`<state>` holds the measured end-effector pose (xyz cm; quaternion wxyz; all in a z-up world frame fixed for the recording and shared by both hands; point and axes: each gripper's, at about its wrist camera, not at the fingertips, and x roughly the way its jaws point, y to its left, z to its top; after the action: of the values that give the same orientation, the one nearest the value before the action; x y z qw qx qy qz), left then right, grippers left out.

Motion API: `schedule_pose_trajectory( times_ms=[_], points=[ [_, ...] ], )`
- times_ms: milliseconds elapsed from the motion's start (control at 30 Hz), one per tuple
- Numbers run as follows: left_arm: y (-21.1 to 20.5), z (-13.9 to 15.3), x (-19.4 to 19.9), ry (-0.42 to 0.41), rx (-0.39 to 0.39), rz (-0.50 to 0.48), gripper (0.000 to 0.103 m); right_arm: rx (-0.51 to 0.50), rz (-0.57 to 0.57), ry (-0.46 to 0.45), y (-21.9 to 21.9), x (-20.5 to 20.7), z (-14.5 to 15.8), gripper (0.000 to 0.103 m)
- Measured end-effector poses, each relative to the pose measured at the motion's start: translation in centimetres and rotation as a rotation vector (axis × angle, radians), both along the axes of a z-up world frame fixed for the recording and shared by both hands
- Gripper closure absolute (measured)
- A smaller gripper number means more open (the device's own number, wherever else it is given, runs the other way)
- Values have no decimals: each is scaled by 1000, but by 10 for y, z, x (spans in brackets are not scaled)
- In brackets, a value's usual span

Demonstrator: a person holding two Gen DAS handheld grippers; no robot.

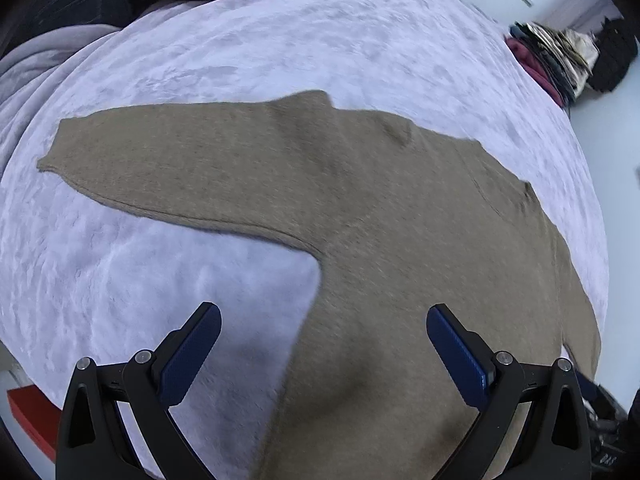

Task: Fold small clothes
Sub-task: 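Grasp the sleeve cuff nearest the left tool and fold it across the body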

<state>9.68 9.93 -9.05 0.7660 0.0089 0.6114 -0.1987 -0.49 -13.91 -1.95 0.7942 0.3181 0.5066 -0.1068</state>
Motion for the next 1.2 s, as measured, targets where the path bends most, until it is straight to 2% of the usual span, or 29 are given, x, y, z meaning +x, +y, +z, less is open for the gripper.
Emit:
schedule_pose_trajectory(
  times_ms=[267, 367, 433, 533, 633, 733, 767, 800, 833, 867, 900, 967, 1033, 1100, 1200],
  points=[
    [107, -56, 88, 13, -158, 327, 0, 118, 139, -124, 47, 59, -24, 0],
    [138, -79, 108, 46, -236, 412, 0, 158, 173, -125, 65, 77, -33, 0],
    [153, -96, 118, 87, -317, 459, 0, 184, 188, -125, 73, 84, -37, 0],
    [160, -104, 130, 86, -407, 498, 0, 210, 214, -121, 85, 90, -42, 0],
    [153, -96, 140, 62, -473, 474, 0, 216, 237, -115, 93, 95, -43, 0],
    [143, -93, 150, 40, -475, 474, 1, 213, 253, -121, 98, 98, -39, 0],
    [146, -93, 151, 32, -465, 487, 5, 212, 257, -123, 98, 98, -38, 0],
    [147, -95, 153, 28, -440, 508, 19, 213, 259, -124, 98, 98, -38, 0],
    [147, -97, 156, 30, -419, 519, 49, 211, 260, -124, 99, 99, -37, 0],
    [150, -100, 158, 28, -397, 521, 83, 212, 260, -123, 97, 99, -38, 0],
    [152, -103, 161, 33, -392, 514, 95, 216, 258, -125, 96, 99, -38, 1],
    [156, -102, 159, 26, -412, 510, 95, 229, 250, -137, 93, 97, -40, 3],
    [147, -85, 156, -45, -363, 462, 95, 247, 243, -145, 89, 94, -42, 13],
    [131, -59, 150, -131, -343, 384, 95, 264, 227, -149, 84, 91, -45, 20],
    [102, -20, 136, -214, -371, 260, 95, 290, 199, -159, 73, 86, -49, 21]
  ],
)
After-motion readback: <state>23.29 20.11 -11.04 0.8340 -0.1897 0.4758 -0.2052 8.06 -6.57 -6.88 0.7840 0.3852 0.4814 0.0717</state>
